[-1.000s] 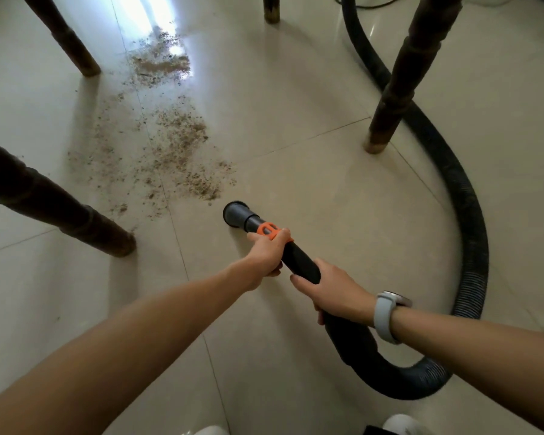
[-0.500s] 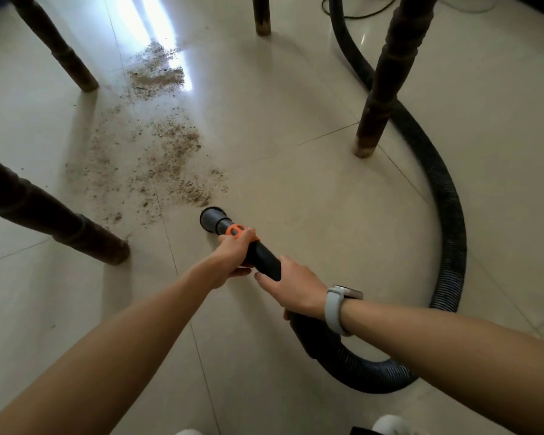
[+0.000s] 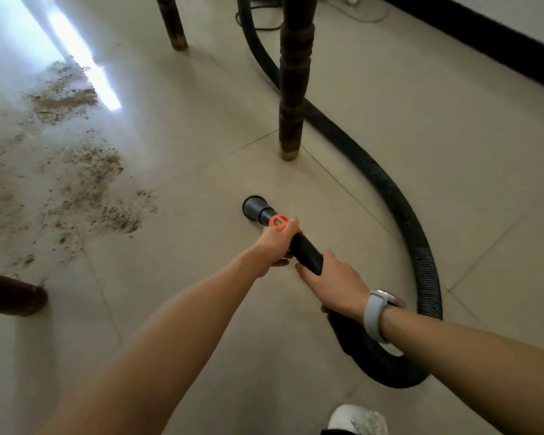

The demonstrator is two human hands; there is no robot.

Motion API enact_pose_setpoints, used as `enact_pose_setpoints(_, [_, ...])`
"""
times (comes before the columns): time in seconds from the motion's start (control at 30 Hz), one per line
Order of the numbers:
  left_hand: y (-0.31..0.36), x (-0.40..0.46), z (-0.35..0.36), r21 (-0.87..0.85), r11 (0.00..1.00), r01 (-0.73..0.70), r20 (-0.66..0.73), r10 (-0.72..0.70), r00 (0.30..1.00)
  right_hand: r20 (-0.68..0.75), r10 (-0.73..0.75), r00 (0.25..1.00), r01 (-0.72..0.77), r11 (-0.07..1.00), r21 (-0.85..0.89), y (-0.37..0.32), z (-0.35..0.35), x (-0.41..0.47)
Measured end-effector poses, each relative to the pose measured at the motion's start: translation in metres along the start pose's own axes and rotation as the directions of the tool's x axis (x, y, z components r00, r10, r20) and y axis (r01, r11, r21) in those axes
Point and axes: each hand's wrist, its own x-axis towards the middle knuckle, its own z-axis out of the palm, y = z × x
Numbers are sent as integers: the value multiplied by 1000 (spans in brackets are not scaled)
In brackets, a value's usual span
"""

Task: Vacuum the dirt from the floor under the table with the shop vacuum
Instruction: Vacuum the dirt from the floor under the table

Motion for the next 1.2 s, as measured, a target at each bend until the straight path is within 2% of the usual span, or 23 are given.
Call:
enact_pose_setpoints(0.13, [22, 6, 32, 84, 995, -52, 82, 45, 996, -69, 90, 993, -84, 992, 93, 20, -15, 4])
enact_pose_setpoints(0.27, [33, 11, 34, 114, 990, -88, 77, 80, 994, -120, 109, 987, -90, 984, 155, 23, -25, 17])
enact_pose_setpoints(0.4, [26, 11, -3, 126, 988, -84, 19, 82, 996, -124, 109, 986, -76, 967, 244, 9, -33, 38])
enact_pose_setpoints(0.57, [-4, 6, -62, 157, 988, 4, -57, 5, 998, -119, 65, 991, -40, 979, 200, -11, -31, 68])
enact_pose_setpoints(0.7, [-17, 4, -86, 80, 996, 42, -90, -35, 995, -131, 28, 991, 0, 977, 212, -20, -25, 80])
enact_pose_setpoints(0.83, [-16, 6, -81, 35, 999, 28, -88, -25, 996, -95, -11, 995, 31, 976, 217, -22, -16, 79])
enact_pose_setpoints(1.07, [-9, 11, -58, -190, 981, 29, -80, -45, 996, 154, -197, 968, 172, 971, 165, -33, 5, 49])
enact_pose_setpoints(1.2, [-11, 7, -68, -385, 921, 53, -101, -99, 990, 246, -273, 930, 213, 946, 243, -48, 14, 38])
